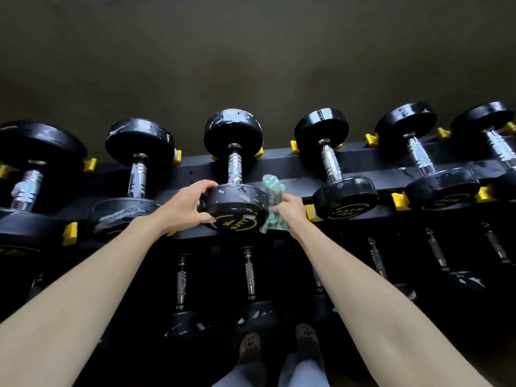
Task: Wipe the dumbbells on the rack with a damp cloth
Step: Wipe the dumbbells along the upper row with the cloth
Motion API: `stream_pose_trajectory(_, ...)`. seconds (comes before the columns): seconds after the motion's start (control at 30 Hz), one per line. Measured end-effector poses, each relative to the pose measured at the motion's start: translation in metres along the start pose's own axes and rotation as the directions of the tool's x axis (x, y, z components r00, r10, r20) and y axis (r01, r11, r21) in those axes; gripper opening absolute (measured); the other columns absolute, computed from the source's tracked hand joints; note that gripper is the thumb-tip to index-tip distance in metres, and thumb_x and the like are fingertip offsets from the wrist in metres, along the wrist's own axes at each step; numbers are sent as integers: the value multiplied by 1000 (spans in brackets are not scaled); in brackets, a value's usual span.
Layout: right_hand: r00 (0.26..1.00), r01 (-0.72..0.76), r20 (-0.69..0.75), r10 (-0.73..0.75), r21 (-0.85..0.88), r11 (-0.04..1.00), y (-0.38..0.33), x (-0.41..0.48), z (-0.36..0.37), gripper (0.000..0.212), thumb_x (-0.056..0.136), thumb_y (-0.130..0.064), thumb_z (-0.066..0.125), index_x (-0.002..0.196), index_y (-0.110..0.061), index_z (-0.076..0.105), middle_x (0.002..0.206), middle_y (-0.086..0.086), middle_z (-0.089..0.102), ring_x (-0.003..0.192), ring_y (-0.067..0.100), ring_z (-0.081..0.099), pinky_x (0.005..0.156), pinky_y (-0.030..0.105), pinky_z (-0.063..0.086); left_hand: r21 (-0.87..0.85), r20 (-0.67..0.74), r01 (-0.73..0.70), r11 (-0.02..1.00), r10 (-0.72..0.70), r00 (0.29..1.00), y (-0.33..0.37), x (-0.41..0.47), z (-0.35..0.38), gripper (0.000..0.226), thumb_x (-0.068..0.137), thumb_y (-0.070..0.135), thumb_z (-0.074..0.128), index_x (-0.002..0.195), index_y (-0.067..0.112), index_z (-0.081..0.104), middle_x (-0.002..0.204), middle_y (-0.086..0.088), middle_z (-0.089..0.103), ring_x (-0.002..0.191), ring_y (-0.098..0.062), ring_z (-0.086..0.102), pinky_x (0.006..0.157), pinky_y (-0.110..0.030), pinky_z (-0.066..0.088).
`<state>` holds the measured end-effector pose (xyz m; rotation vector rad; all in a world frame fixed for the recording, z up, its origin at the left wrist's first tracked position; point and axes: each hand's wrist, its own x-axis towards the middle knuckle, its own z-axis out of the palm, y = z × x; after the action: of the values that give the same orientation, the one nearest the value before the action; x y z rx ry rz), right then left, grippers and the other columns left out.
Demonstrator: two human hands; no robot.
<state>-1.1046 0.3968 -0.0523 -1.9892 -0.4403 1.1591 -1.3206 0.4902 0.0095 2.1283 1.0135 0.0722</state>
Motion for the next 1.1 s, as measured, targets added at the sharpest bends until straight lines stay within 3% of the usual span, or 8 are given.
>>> stream_pose_trajectory(0.1,979,-158,143,145,86,984,3,-3,6,34,88,11,48,106,-11,65,100,8,66,80,20,63,69,28,56,-5,-9,7,1000,-7,1000,0,-1,-1,67,70,7,78,128,20,46,116,-2,57,112,-29,53,95,-46,47)
stream_pose_trajectory(0.17,965,-218,187,186,167,962,2,-8,4,38,90,14,41,107,-12,63,95,8,64,76,18,62,77,35,57,-7,-12,2,1000,-2,1000,2,0,-1,65,70,6,77,126,20,47,116,-1,58,111,-25,52,95,-41,47)
stream_pose_trajectory(0.3,995,-95,47,89,139,986,-6,-18,-6,36,87,13,42,87,-14,66,81,4,61,65,15,55,51,22,46,-17,-11,-4,1000,4,1000,12,-1,0,61,71,4,75,124,19,48,114,4,55,107,-12,47,88,-25,36)
stream_pose_trajectory(0.37,999,-26,-26,28,82,996,-14,-27,-8,37,86,10,41,78,-18,65,75,0,61,70,19,58,54,23,47,-13,-15,-7,1000,7,1000,16,-2,1,62,70,5,75,124,17,49,115,4,56,108,-13,49,88,-24,35)
stream_pose_trajectory(0.47,984,83,-149,-97,-101,991,-32,-53,-10,45,86,4,40,105,-26,68,87,-3,63,78,17,57,51,19,39,-3,-29,-7,1000,7,1000,22,-3,2,63,68,6,76,124,17,50,113,3,57,105,-16,52,89,-27,39)
stream_pose_trajectory(0.7,902,303,-202,-382,-336,892,-57,-90,13,47,86,-2,42,121,-24,62,111,5,68,107,24,57,86,27,40,-70,-95,41,997,-48,994,24,-10,10,65,69,5,74,127,19,50,111,4,55,101,-13,50,84,-22,37)
stream_pose_trajectory(0.93,796,526,125,-592,-627,575,-77,-94,39,51,87,0,41,120,-31,64,123,-1,61,111,23,54,85,26,34,-177,-92,161,971,-179,980,7,-22,11,63,76,-2,68,134,8,46,132,-6,52,121,-21,50,91,-21,35)
stream_pose_trajectory(1.1,681,634,442,-584,-755,168,-79,-95,20,49,91,3,43,124,-27,62,131,-2,52,113,26,53,72,21,24,-215,-87,199,956,-222,971,6,-18,11,55,80,-9,57,131,10,49,131,-9,53,114,-24,55,90,-26,42)
